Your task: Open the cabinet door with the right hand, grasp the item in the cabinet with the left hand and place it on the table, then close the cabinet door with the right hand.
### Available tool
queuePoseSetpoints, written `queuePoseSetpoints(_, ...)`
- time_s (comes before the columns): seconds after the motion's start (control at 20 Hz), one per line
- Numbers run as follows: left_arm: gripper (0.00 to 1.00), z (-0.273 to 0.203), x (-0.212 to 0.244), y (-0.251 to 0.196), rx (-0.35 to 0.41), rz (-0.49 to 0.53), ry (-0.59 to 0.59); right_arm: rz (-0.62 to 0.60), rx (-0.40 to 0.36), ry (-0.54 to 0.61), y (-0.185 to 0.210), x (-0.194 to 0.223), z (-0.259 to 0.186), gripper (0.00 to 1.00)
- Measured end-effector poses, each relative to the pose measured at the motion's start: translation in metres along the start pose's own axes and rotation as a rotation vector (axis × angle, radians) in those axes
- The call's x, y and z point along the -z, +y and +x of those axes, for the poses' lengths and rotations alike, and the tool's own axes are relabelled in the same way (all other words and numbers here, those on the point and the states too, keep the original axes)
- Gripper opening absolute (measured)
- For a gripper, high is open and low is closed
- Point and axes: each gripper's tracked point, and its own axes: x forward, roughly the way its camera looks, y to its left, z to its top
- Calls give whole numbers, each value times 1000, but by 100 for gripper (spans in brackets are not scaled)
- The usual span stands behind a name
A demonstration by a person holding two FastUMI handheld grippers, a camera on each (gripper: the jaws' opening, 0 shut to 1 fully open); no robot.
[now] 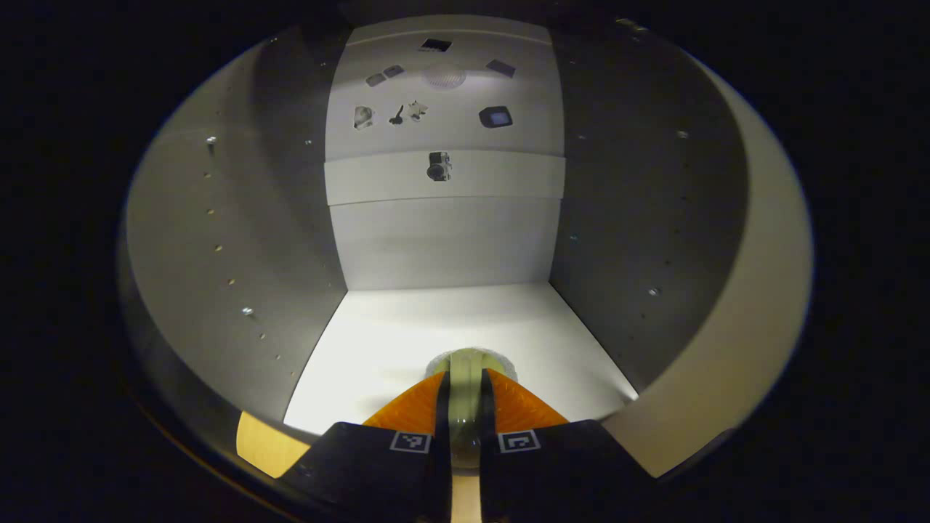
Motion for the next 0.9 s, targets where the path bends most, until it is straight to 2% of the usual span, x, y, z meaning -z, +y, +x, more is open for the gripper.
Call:
queuePoseSetpoints(0.2, 19, -64, 43, -2, 9, -30, 7, -5, -61, 15, 20, 2, 0, 98)
queuePoseSetpoints(0.35, 19, -95, 86, -15, 44, -69, 18, -5, -103, 20, 35, 5, 1, 98)
queuePoseSetpoints(0.55, 19, -106, 173, -30, 84, -196, 94, -48, -150, 48, 52, 16, -2, 98)
queuePoseSetpoints(0.75, 19, -103, 251, -31, 64, -265, 170, -80, -177, 92, 58, 28, -6, 98)
queuePoseSetpoints(0.9, 19, -96, 298, -26, 18, -287, 209, -96, -181, 110, 60, 36, -7, 98)
